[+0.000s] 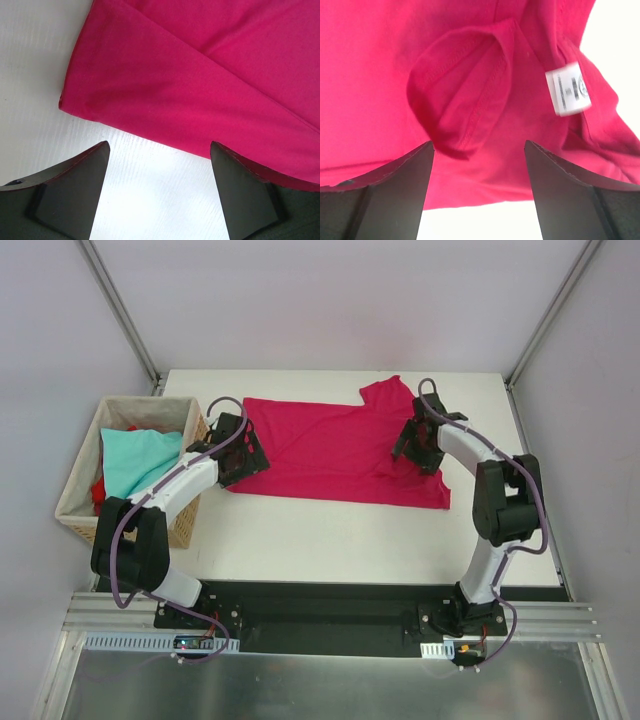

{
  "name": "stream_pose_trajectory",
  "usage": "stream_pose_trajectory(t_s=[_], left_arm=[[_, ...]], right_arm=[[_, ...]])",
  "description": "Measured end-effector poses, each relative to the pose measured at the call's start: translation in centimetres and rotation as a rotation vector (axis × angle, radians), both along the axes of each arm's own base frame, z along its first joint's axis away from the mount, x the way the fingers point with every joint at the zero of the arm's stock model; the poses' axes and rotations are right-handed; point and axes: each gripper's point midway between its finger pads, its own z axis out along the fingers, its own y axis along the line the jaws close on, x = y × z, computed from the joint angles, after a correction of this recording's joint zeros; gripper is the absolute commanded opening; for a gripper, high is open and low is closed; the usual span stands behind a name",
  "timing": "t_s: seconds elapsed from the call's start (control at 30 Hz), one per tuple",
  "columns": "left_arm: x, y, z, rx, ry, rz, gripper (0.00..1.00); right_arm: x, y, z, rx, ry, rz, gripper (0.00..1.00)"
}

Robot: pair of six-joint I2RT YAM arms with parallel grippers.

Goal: Fold and stack the t-shirts

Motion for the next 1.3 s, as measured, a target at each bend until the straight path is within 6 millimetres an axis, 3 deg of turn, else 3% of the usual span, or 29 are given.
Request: stream_pose_trajectory(t_s=[0.07, 0.3, 0.67, 0.83, 1.1, 1.3], left_arm=[[0.0, 0.0, 0.0, -0.001, -0.002, -0.001, 0.82], [0.2, -0.1, 0.1, -0.002, -0.007, -0.001, 0.82], [0.2, -0.1, 0.1, -0.002, -0.008, -0.001, 0.81], [0.2, -0.1, 0.1, -0.002, -0.008, -0.001, 0.82], [0.2, 0.0, 0.1, -0.002, -0.008, -0.001, 0.82], [0.2, 0.2, 0.1, -0.002, -0.008, 0.005, 0.82]], right_arm=[[0.5, 0.0, -0.5, 0.002, -0.007, -0.002, 0.73], [1.3, -0.5, -2.5, -0.015, 0.009, -0.009, 0.4], [2.5, -1.0, -2.2, -0.045, -0.021, -0.011, 0.16], [2.7, -1.0, -2.6, -0.047, -0.017, -0.01, 0.01], [3.0, -0.8, -2.9, -0.046, -0.012, -0.006, 0.0], [4.4, -0.3, -1.5, -0.026, -0.051, -0.002, 0.0]])
